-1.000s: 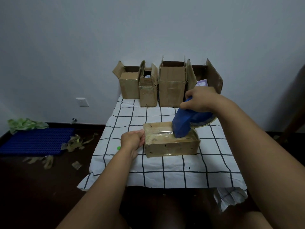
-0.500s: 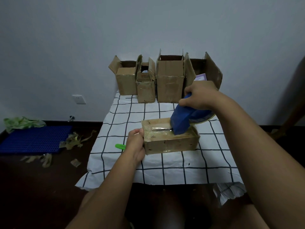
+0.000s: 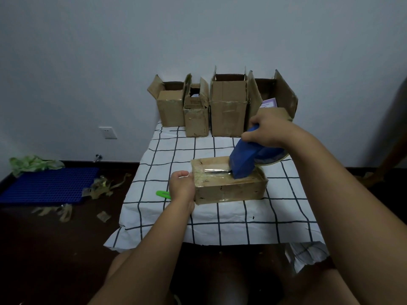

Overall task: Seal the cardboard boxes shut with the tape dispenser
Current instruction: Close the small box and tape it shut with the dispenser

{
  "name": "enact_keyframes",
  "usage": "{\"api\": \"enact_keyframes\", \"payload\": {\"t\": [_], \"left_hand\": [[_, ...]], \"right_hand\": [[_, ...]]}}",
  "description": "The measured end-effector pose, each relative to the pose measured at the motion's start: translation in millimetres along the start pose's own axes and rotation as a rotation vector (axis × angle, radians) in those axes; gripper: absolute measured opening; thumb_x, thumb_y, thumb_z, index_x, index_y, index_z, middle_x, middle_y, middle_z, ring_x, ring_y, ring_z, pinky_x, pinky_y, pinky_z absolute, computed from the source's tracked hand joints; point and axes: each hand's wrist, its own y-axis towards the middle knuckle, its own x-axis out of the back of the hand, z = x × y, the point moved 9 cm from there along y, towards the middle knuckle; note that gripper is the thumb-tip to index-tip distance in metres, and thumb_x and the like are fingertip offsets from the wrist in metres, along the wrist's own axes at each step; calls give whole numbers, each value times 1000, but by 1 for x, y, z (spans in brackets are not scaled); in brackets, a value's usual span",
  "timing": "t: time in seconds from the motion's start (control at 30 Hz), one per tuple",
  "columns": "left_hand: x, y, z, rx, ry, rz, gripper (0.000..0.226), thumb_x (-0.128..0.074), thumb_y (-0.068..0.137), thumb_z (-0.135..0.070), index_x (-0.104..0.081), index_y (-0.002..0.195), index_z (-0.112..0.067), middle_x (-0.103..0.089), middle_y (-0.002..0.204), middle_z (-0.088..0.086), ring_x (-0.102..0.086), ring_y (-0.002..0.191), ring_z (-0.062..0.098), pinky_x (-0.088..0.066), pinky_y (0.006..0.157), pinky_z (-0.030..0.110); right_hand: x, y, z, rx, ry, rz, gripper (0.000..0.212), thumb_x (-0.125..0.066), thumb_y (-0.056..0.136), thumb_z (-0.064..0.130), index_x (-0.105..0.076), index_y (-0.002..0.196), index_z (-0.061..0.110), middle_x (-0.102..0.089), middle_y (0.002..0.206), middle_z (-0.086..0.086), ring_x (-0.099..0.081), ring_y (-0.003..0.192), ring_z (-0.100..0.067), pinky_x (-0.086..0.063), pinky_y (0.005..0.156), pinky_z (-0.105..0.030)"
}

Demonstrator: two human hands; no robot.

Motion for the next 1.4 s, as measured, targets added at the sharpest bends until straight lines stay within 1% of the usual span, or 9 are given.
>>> {"api": "enact_keyframes", "payload": {"t": [0.1,0.23,0.43,0.6,0.77,0.9,1.0,1.13,1.4], "left_hand": [[7,-21,-37,-440,348,-118,16,-50,99,-18,-64,108,-17,-64,100,-1,-60,95,19,-41,68,23],[-26,-56,-45,-762,711,62,45,-50,97,-42,-53,134,-15,-62,123,5,-55,112,24,-47,89,35],[-44,-48,-19,-704,1096,207,68,-53,93,-53,-31,149,-20,-9,163,6,-35,137,31,-38,104,41],[-41,-36,-28,-820,1299,294,58,-42,101,-45,-24,153,-25,-8,164,6,-29,141,29,-31,111,39],[-49,-40,-40,-1035,1444,331,66,-39,102,-43,-14,156,-14,-5,164,7,0,150,22,3,119,34],[-59,-45,-29,-955,1472,390,94,-40,87,-72,1,156,-23,1,164,11,2,151,26,-3,119,37],[-68,-44,-25,-894,1547,348,108,-25,71,-93,-10,156,-27,3,163,16,6,150,31,5,119,44],[-84,-53,-24,-1002,1508,355,128,-24,64,-98,-10,155,-9,3,163,14,10,150,26,9,119,38],[-95,-57,-18,-1064,1507,339,130,-10,60,-100,-8,156,-12,4,164,11,11,150,23,15,115,36]], "right_hand": [[1,-3,-3,-6,23,-3,28,-64,85,48,-54,71,27,-55,72,6,-50,67,-11,-27,56,-23],[3,-8,-3,0,31,-15,29,-64,85,48,-53,69,26,-54,70,5,-50,67,-11,-28,56,-24],[7,-15,-4,-4,69,-6,29,-63,87,44,-52,68,25,-54,71,3,-50,67,-12,-30,56,-25],[10,-21,-6,-13,128,30,25,-63,90,42,-55,74,23,-59,80,0,-54,74,-14,-38,63,-25],[7,-28,-8,-50,263,95,22,-63,91,38,-55,82,21,-59,88,-4,-57,81,-17,-46,71,-29],[-2,-32,-16,-118,308,150,21,-64,92,39,-56,86,20,-60,89,-6,-56,80,-18,-42,67,-28],[-4,-35,-20,-127,368,139,21,-65,92,37,-55,83,21,-58,85,-4,-54,75,-15,-38,63,-26],[-7,-40,-27,-125,400,141,20,-64,93,39,-55,86,22,-60,86,-3,-56,75,-15,-38,63,-25],[-12,-48,-41,-141,450,89,26,-66,90,46,-56,82,23,-61,81,1,-58,71,-13,-39,59,-23]]}}
